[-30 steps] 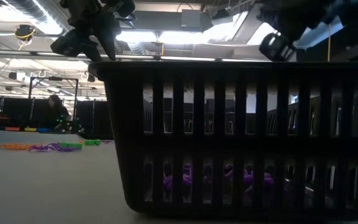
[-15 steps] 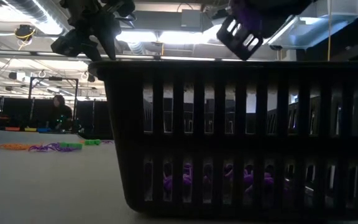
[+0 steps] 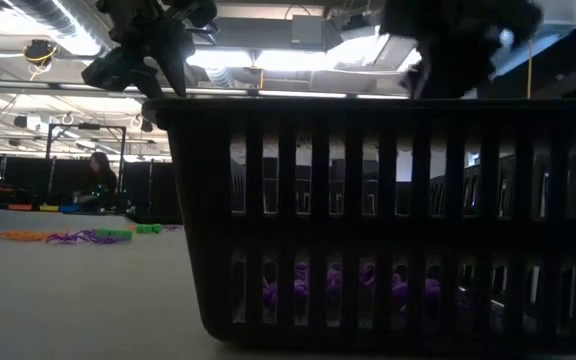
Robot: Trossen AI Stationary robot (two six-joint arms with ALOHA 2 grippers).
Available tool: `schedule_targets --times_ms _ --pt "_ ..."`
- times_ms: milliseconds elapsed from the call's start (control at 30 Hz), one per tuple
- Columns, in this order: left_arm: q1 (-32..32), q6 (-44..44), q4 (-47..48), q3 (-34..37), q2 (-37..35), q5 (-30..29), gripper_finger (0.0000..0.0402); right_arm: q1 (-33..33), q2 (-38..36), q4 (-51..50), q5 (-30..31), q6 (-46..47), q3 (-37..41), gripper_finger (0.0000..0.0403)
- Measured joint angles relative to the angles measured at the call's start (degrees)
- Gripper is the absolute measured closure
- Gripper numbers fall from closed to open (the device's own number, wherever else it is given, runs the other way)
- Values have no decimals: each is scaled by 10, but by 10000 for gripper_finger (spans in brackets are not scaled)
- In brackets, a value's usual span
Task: Sort Halloween decoration
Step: Put the violet spider toy into the bottom black bin
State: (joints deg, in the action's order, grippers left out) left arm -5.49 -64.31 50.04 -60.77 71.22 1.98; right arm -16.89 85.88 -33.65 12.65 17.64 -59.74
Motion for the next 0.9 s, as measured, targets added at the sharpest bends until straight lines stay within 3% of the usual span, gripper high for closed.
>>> schedule_targets --times_ms 200,367,600,733,900 --pt "0 0 0 0 0 0 278 103 -133 12 37 45 121 264" --pt "0 0 0 0 0 0 278 230 -209 3 136 120 214 271" --pt "0 0 0 0 0 0 278 401 -197 50 36 118 290 268" --pt "0 0 0 0 0 0 278 454 -180 89 4 93 319 267" --pt "0 0 0 0 0 0 278 488 -162 98 14 91 329 267"
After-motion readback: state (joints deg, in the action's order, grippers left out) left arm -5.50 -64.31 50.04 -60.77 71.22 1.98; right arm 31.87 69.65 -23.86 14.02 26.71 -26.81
